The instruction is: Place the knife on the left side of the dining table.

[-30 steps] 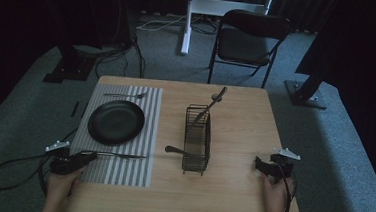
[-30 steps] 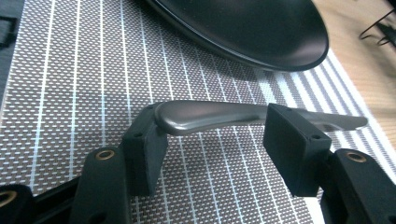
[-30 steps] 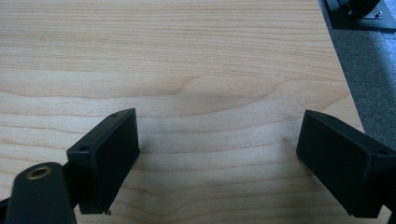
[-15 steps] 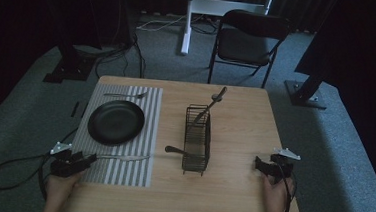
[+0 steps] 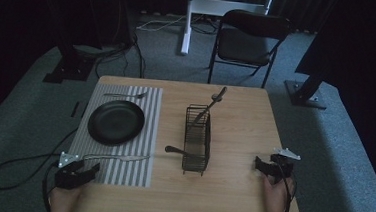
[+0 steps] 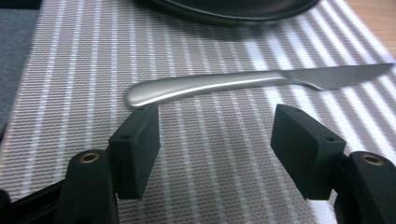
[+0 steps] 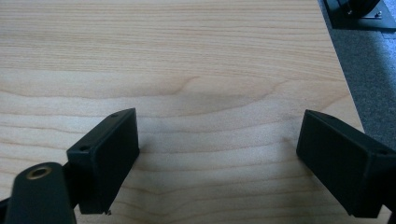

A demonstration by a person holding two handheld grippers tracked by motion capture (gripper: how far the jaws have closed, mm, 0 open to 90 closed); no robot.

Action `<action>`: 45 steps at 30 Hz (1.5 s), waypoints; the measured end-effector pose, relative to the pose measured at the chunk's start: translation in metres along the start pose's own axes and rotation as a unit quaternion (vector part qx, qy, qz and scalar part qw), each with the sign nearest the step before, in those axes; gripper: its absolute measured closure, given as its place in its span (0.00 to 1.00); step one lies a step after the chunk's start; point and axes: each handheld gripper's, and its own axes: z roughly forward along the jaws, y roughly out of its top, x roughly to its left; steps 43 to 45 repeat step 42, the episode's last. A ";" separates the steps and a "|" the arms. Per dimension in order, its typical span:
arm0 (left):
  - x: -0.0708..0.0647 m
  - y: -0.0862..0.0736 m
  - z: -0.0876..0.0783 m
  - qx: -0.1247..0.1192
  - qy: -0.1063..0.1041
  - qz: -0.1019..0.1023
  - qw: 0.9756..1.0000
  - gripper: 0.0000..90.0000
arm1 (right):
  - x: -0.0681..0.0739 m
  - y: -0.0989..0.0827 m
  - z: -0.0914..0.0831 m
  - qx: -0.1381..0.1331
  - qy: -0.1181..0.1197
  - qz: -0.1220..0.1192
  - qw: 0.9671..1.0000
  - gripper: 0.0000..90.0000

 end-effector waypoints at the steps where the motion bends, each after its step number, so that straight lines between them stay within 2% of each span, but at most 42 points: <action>1: -0.003 -0.001 -0.001 -0.002 0.005 0.004 1.000 0.33 | 0.000 0.000 0.000 0.000 0.000 0.000 1.000 0.13; 7: -0.013 -0.004 -0.001 -0.009 -0.001 0.001 1.000 0.30 | 0.000 0.000 0.000 0.000 0.000 0.000 1.000 0.13; 10: -0.016 -0.006 0.000 -0.004 0.003 0.004 1.000 0.19 | 0.000 0.000 0.000 0.000 0.000 0.000 1.000 0.13; 12: -0.018 -0.007 0.001 -0.004 0.002 0.002 1.000 0.19 | 0.000 0.000 0.000 0.000 0.000 0.000 1.000 0.13; 14: -0.018 -0.008 0.002 0.000 0.005 0.003 1.000 0.09 | 0.000 0.000 0.000 0.000 0.000 0.000 1.000 0.13; 16: -0.021 -0.010 0.002 -0.004 0.032 0.016 0.999 0.07 | 0.000 0.000 0.000 0.000 0.000 0.000 1.000 0.13; 17: -0.021 -0.010 0.002 -0.004 0.032 0.016 0.999 0.00 | 0.000 0.000 0.000 0.000 0.000 0.000 1.000 0.13; 18: -0.023 -0.012 0.002 -0.013 0.072 0.036 0.997 0.00 | 0.000 0.000 0.000 0.000 0.000 0.000 1.000 0.13; 19: -0.023 -0.013 0.002 -0.022 0.083 0.038 0.996 0.00 | 0.000 0.000 0.000 0.000 0.000 0.000 1.000 0.13; 21: -0.022 -0.013 0.000 -0.037 0.093 0.035 0.994 0.00 | 0.000 0.000 0.000 0.000 0.000 0.000 1.000 0.13; 25: -0.017 -0.013 -0.002 -0.069 0.140 0.024 0.987 0.00 | 0.000 0.000 0.000 0.000 0.000 0.000 1.000 0.13; 28: -0.014 -0.013 -0.002 -0.074 0.155 0.021 0.985 0.00 | 0.000 0.000 0.000 0.000 0.000 0.000 1.000 0.13; 31: -0.012 -0.013 -0.001 -0.063 0.157 0.014 0.985 0.00 | 0.000 0.000 0.000 0.000 0.000 0.000 1.000 0.13; 35: -0.012 -0.013 -0.002 -0.069 0.161 0.016 0.984 0.00 | 0.000 0.000 0.000 0.000 0.000 0.000 1.000 0.13; 45: -0.011 -0.013 -0.002 -0.065 0.155 0.021 0.986 0.00 | 0.000 0.000 0.000 0.000 0.000 -0.001 1.000 0.13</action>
